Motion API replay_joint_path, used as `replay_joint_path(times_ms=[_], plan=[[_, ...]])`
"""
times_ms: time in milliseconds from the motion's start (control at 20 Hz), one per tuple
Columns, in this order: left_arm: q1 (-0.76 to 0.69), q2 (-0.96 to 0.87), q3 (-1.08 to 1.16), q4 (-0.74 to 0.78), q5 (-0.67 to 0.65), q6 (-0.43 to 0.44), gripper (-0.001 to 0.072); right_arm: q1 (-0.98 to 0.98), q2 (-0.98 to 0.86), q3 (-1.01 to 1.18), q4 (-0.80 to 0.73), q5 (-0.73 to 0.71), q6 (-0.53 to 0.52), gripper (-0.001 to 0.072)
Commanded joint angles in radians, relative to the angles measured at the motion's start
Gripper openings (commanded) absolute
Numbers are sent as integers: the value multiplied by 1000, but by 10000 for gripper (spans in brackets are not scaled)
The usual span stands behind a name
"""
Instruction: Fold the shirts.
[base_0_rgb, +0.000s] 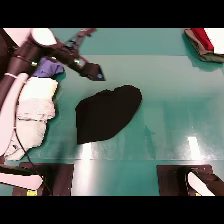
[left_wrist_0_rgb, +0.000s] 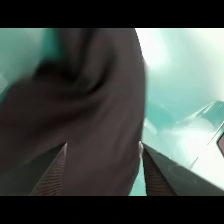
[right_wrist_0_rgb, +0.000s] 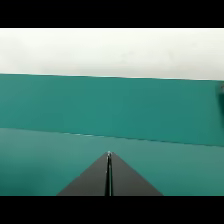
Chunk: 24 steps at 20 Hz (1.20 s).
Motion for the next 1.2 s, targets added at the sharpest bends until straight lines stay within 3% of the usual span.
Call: replay_joint_path(times_ms=[0,300,450,850,1100,1150], plan=[[156,120,-149,31,-81,-49,532,-1,-2,-2,2,5,0,17],[233,493,-912,38,86,-44,532,0,-19,-2,7,27,0,17],[233,570,-1154,36,165,-39,532,0,-44,-2,11,37,0,17],[224,575,-1315,-51,275,10,533,0,-67,-2,10,56,0,17],[86,575,-1324,-77,371,6,532,0,-67,-2,10,57,0,17],[83,575,-1324,-92,384,-12,498,0,-67,-2,10,57,0,17]])
